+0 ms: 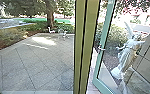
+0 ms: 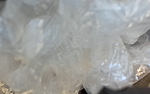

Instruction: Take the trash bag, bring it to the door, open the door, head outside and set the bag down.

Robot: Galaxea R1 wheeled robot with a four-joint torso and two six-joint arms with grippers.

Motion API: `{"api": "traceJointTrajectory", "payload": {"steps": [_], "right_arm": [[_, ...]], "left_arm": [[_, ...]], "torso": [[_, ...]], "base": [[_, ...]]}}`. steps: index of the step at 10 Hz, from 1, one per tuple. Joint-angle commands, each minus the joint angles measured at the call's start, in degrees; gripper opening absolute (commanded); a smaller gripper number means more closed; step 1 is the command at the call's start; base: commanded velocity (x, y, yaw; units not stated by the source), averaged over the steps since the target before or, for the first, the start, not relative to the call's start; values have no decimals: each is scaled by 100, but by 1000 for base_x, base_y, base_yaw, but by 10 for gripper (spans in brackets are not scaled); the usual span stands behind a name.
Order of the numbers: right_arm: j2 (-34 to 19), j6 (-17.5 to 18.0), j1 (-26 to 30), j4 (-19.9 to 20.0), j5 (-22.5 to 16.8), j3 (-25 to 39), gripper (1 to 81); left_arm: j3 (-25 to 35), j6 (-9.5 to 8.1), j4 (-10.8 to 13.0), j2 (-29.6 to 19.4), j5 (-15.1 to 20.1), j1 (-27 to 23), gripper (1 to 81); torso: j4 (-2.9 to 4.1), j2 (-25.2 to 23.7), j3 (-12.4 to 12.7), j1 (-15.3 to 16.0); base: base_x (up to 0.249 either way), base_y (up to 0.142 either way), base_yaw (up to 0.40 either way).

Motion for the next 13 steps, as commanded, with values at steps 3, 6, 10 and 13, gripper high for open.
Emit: {"api": "traceJointTrajectory", "payload": {"steps": [3, 6, 10, 13], "right_arm": [[145, 71, 1034, 978, -1478, -187, 811], [418, 27, 1060, 2092, -2566, 375, 811], [480, -323, 1412, 3849, -3920, 604, 811], [128, -1527, 1211, 5871, -4756, 692, 811]], "left_arm": [[9, -10, -50, -5, 512, -107, 10], [9, -2, -41, -14, 512, -115, 10], [9, 7, -14, -40, 512, -107, 10], [26, 16, 12, -49, 512, -142, 10]], "torso": [[0, 0, 2, 0], [-2, -2, 2, -2], [-2, 0, 2, 0], [-2, 0, 2, 2]], "base": [[0, 0, 0], [0, 0, 0], [0, 0, 0], [0, 0, 0]]}}
